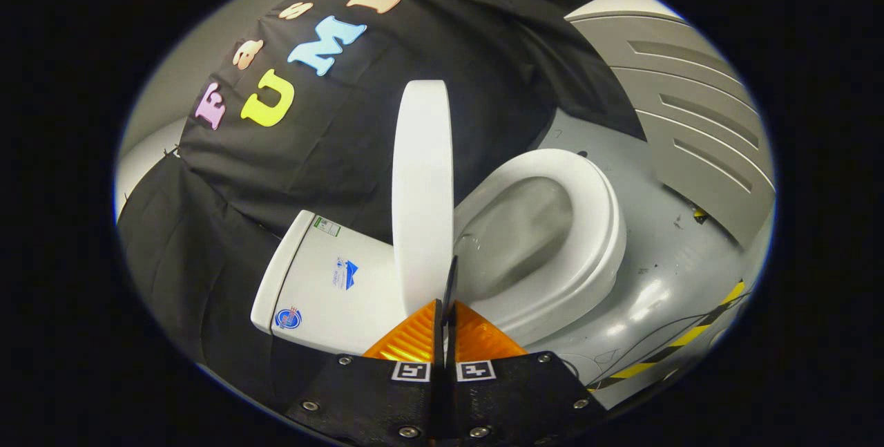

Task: Open the toilet lid.

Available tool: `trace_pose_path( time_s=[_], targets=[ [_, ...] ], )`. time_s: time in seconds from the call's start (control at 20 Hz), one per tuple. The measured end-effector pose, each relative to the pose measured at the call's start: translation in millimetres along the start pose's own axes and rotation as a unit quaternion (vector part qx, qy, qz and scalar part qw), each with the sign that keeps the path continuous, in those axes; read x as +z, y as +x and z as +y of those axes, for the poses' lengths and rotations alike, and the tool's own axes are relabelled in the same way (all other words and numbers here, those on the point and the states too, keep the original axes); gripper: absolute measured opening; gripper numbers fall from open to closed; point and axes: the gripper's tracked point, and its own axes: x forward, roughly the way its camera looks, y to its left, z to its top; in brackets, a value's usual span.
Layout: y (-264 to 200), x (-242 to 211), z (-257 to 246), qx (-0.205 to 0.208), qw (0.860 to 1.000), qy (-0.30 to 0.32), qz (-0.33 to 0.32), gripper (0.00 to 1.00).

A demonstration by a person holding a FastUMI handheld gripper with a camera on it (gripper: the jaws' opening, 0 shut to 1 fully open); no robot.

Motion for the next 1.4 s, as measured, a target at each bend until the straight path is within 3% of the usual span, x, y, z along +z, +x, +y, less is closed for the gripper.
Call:
trace_pose_path(
  time_s=[0.5, 1.4],
  targets=[
    [-2, -1, 39, -0.013, 0.996, -0.085, -0.023, 0.00],
    [4, -22, 138, -0.005, 0.969, -0.244, -0.042, 0.00]
  ],
)
